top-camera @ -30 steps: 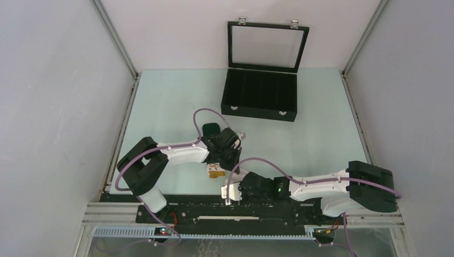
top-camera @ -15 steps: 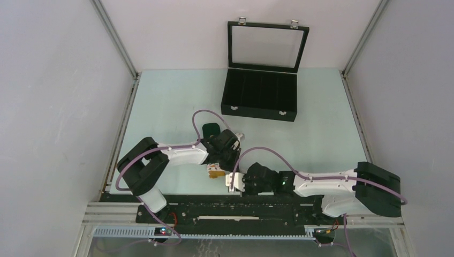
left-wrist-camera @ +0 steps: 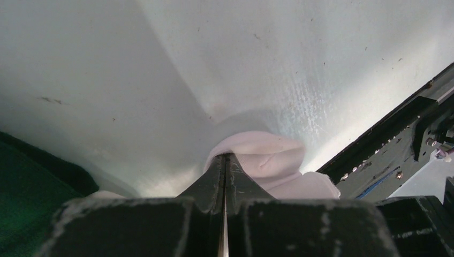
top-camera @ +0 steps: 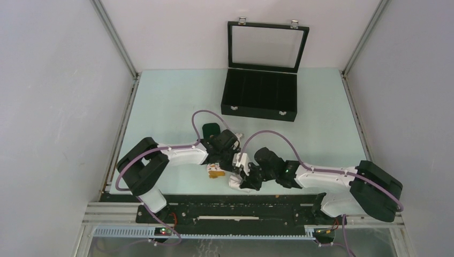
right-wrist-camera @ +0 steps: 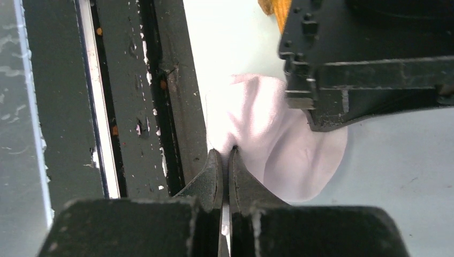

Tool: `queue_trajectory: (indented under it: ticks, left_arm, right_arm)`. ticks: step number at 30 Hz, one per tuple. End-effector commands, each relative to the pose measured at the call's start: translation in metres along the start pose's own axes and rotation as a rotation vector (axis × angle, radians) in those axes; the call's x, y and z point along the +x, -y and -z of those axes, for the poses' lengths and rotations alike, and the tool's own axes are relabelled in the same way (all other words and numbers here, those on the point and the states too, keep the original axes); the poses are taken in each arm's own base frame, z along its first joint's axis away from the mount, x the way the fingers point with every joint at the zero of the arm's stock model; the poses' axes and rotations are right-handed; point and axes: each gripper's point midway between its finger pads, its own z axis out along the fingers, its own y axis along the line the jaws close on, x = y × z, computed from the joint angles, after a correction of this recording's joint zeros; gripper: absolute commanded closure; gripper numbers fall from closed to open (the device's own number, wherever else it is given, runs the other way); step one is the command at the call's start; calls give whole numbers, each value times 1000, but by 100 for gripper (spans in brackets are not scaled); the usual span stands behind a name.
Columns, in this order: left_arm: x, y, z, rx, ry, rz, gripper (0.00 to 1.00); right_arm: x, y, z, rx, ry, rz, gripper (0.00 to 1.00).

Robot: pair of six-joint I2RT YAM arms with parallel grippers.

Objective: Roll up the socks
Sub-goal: Roll a pair of socks at the center of the board.

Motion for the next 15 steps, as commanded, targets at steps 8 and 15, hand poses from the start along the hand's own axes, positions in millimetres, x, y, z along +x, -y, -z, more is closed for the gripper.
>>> queue_trajectory:
  ticks: [8, 15]
  left_arm:
    - [3, -18, 3, -84, 34, -2, 100]
    - [-2, -14, 10, -80, 62, 5, 100]
  right_arm:
    - [21, -5, -8, -147, -38, -414, 100]
    - [31, 11, -8, -190, -36, -567, 100]
